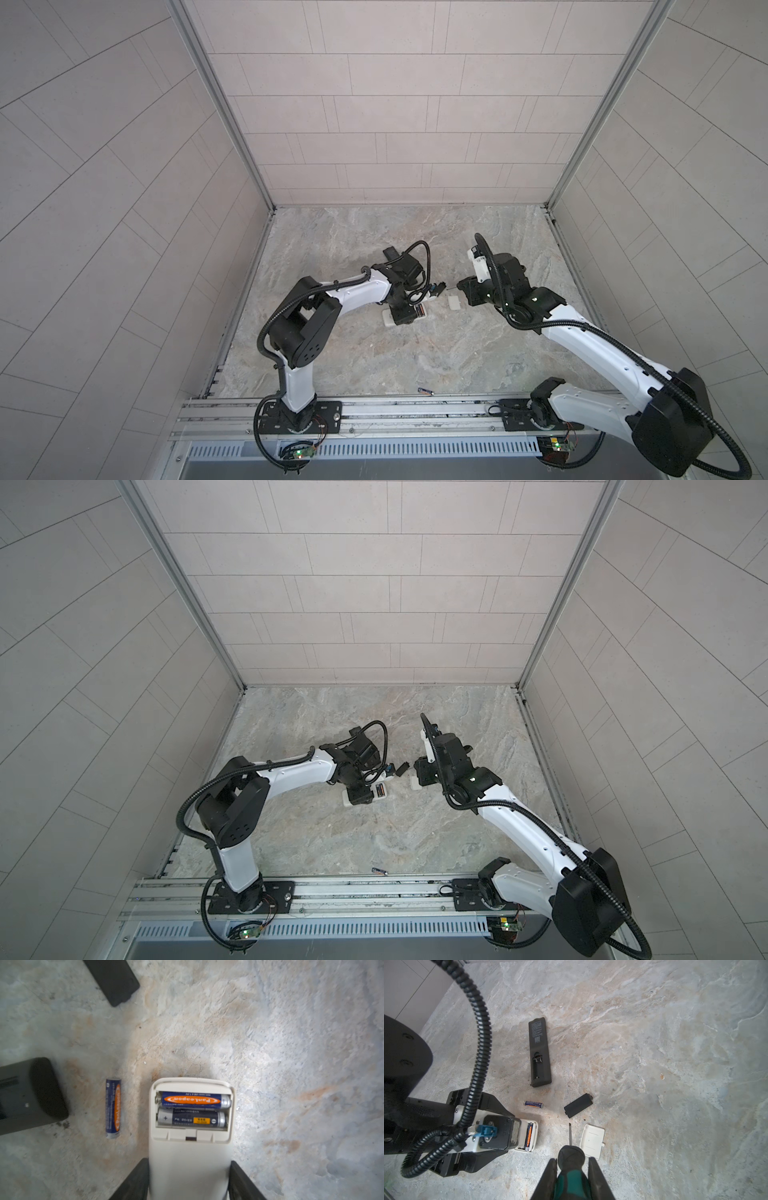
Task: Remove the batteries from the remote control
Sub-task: 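Bring the screwdriver tip into the battery compartment with the right gripper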
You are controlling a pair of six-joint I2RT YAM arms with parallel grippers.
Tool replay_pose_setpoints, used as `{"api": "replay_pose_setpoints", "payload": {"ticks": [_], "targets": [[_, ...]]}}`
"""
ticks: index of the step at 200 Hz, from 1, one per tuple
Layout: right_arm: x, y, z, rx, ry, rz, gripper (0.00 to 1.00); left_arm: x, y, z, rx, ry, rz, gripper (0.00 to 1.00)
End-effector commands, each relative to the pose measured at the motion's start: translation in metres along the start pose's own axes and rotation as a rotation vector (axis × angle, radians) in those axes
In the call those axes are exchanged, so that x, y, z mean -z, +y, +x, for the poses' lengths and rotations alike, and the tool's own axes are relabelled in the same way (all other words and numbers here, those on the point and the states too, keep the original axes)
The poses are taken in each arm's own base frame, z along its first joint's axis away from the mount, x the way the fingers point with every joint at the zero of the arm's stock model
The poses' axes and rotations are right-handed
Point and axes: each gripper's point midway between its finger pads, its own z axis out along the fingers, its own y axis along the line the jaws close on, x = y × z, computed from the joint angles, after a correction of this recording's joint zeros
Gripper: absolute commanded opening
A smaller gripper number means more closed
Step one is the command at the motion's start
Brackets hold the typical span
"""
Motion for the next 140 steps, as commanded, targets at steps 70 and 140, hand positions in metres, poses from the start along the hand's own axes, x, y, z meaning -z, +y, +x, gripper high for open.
{"api": "replay_pose_setpoints", "payload": {"ticks": [70,140], "targets": [[0.012,-0.006,0.036,-0.101,0.025,-0.027,0.13,-0.016,-0.017,-0.025,0.057,-0.046,-0.035,0.63],[0.005,0.003,0.051,-0.175,0.002,-0.111,0.13,-0.021,-0.017,-0.031,0.075,-0.115,-0.048,0.91]]}}
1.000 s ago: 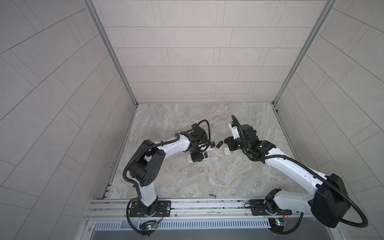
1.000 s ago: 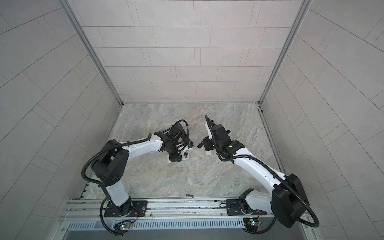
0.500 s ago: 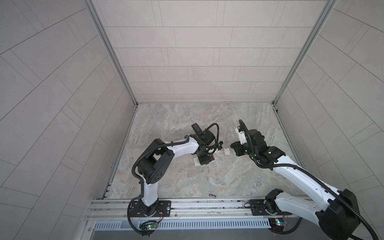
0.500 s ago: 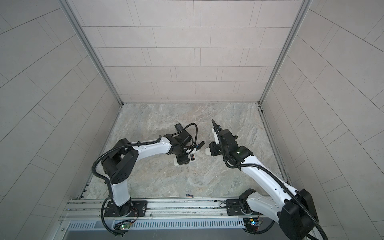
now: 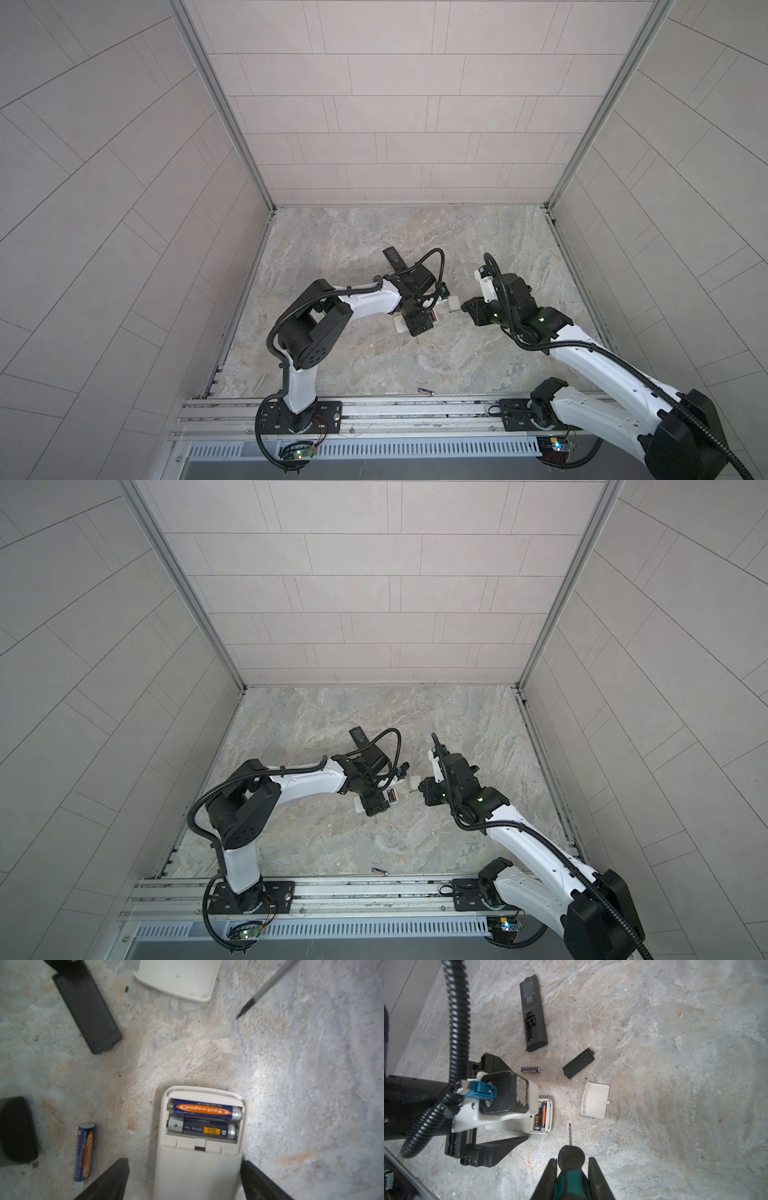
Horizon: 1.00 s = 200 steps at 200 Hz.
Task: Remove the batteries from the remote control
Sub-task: 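Bring the screwdriver tip into the battery compartment with the right gripper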
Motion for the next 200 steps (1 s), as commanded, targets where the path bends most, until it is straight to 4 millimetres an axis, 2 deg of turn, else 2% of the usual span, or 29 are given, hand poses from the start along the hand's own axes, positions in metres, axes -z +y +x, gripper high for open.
{"api": "replay_pose_setpoints", "payload": {"ticks": [1,33,94,131,200], "targets": [[0.005,0.01,-0.009,-0.055,-0.07,-0.066,0.13,-0.003,-0.002,-0.002,0.002,-0.035,0.001,0.91],[0.006,0.008,-0.01,-0.082,-0.113,-0.069,0.12,0.003,-0.004,-0.006,-0.03,-0.112,-0.003,0.87],[-0.005,0.03,-0.016,-0.091,-0.071,-0.152,0.1,0.004,-0.016,-0.012,-0.072,-0.196,0.066,0.81],[-0.013,0.04,-0.014,-0.084,-0.038,-0.167,0.09,0.005,-0.016,-0.015,-0.067,-0.232,0.068,0.81],[-0.026,0.034,-0.011,-0.09,-0.005,-0.108,0.08,0.004,-0.014,-0.013,-0.05,-0.244,0.085,0.71]]}}
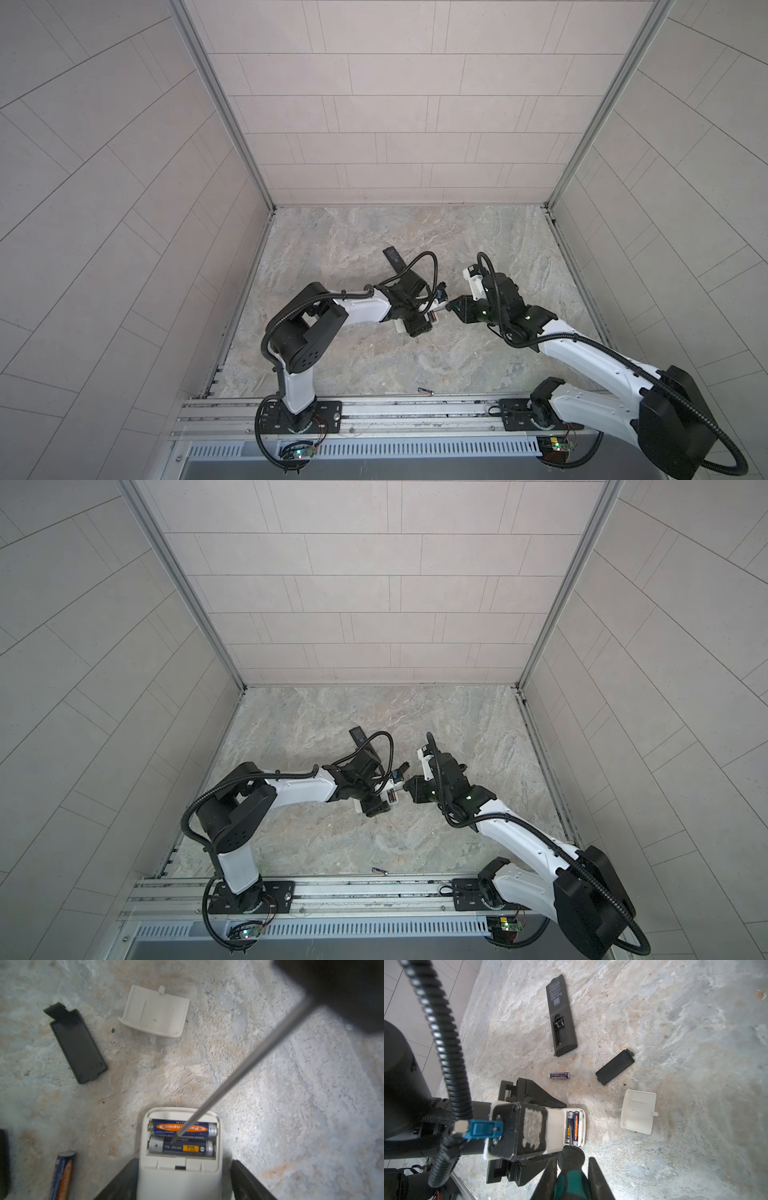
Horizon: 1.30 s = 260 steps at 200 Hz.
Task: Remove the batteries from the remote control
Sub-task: 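Bring the screwdriver tip into the battery compartment with the right gripper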
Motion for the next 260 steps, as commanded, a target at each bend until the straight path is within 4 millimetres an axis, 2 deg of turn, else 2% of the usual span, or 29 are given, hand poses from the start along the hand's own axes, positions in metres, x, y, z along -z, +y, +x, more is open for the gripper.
{"api": "replay_pose_setpoints", "payload": {"ticks": [1,17,55,57,61,101,122,163,193,224,260], "targets": [[-0.003,0.0,-0.006,-0.008,-0.014,0.02,0.08,0.006,-0.002,-0.003,-0.008,-0.03,0.012,0.71],[-0.008,-0.008,0.0,-0.016,0.012,0.053,0.08,0.005,-0.002,-0.004,-0.004,-0.034,0.016,0.7],[-0.013,-0.011,0.008,-0.013,0.045,0.068,0.08,0.001,-0.003,-0.007,0.007,-0.047,0.029,0.7],[-0.012,-0.006,0.0,-0.009,0.028,0.061,0.08,0.001,-0.003,-0.006,0.007,-0.047,0.031,0.7],[-0.01,-0.004,-0.003,-0.006,0.023,0.061,0.08,0.001,-0.003,-0.007,0.008,-0.049,0.029,0.7],[-0.006,-0.001,-0.006,0.028,0.026,0.079,0.08,-0.002,-0.001,-0.009,0.027,-0.06,0.026,0.69],[-0.004,0.001,-0.007,0.059,0.027,0.099,0.07,-0.005,-0.002,-0.009,0.038,-0.066,0.034,0.66],[-0.01,0.005,0.002,0.11,0.069,0.12,0.07,-0.007,-0.006,-0.002,0.042,-0.05,0.047,0.65],[-0.009,0.008,0.001,0.12,0.069,0.123,0.07,-0.005,-0.009,0.005,0.039,-0.033,0.051,0.65],[-0.002,0.009,-0.004,0.116,0.027,0.114,0.07,0.0,-0.01,0.006,0.027,-0.035,0.047,0.71],[-0.004,0.008,0.001,0.12,0.048,0.118,0.07,-0.002,-0.012,0.009,0.011,-0.014,0.066,0.69]]}}
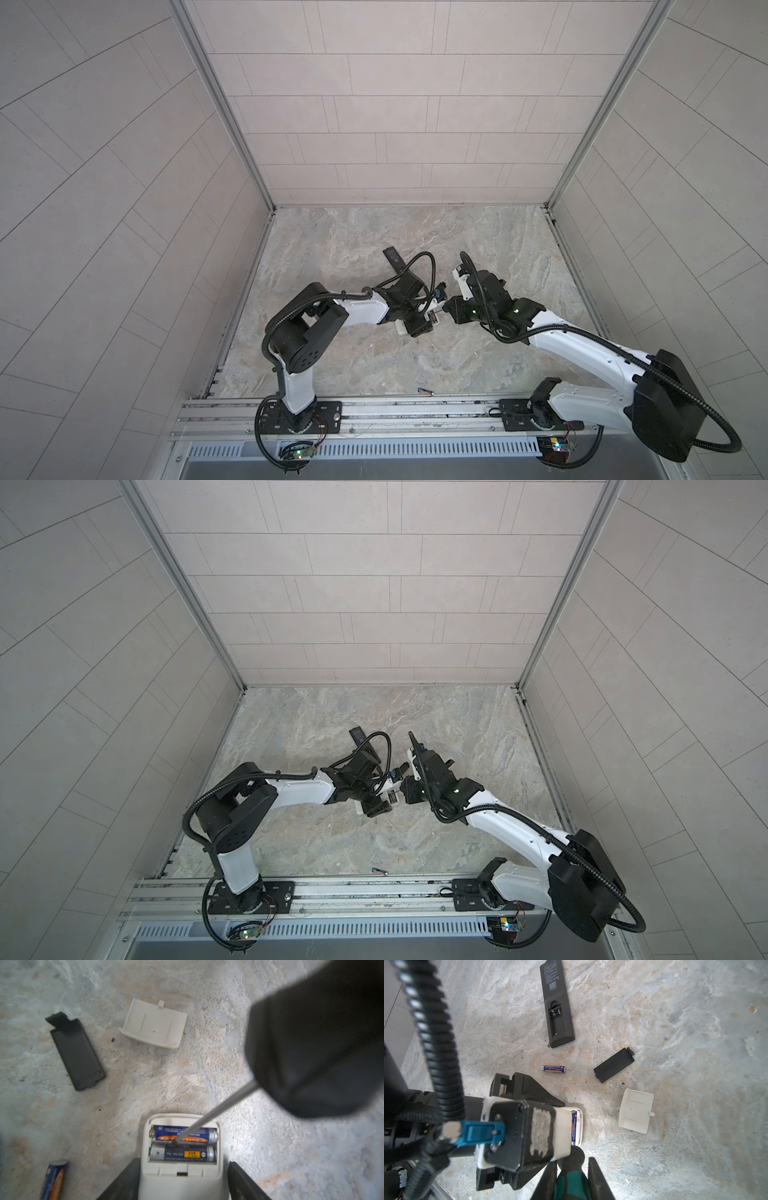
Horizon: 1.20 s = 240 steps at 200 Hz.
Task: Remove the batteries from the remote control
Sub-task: 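Bring the screwdriver tip into the battery compartment with the right gripper, then pry the lower battery out with the screwdriver while the left holds the remote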
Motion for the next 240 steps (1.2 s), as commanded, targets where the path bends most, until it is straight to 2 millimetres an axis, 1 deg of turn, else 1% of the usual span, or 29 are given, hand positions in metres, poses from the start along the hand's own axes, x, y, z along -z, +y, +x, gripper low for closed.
{"api": "replay_pose_setpoints", "payload": {"ticks": [1,38,80,89,135,152,174,207,227,240], "targets": [[0.002,-0.001,-0.001,0.012,-0.01,0.015,0.07,0.001,-0.008,0.013,-0.01,0.047,0.04,0.69],[-0.001,0.0,0.006,0.023,0.015,0.022,0.07,-0.001,-0.009,0.012,0.003,0.042,0.05,0.63],[-0.003,0.002,0.009,0.024,0.035,0.021,0.06,-0.002,-0.008,0.012,0.011,0.04,0.043,0.62],[-0.003,0.001,0.011,0.018,0.041,0.026,0.06,-0.002,-0.008,0.012,0.015,0.039,0.043,0.6],[-0.009,-0.003,0.019,0.017,0.055,0.035,0.06,-0.005,-0.006,0.009,0.035,0.036,0.043,0.59],[-0.012,-0.005,0.026,0.016,0.071,0.041,0.06,-0.006,-0.006,0.012,0.043,0.044,0.041,0.59],[-0.013,-0.006,0.025,0.016,0.085,0.053,0.05,-0.008,-0.007,0.014,0.055,0.053,0.049,0.56],[-0.019,-0.009,0.027,-0.041,0.122,0.064,0.04,-0.01,-0.008,0.019,0.068,0.069,0.053,0.54],[-0.021,-0.007,0.024,-0.084,0.123,0.04,0.04,-0.01,-0.007,0.02,0.069,0.071,0.048,0.54],[-0.022,-0.009,0.024,-0.121,0.132,0.035,0.03,-0.01,-0.006,0.019,0.068,0.071,0.045,0.54]]}}
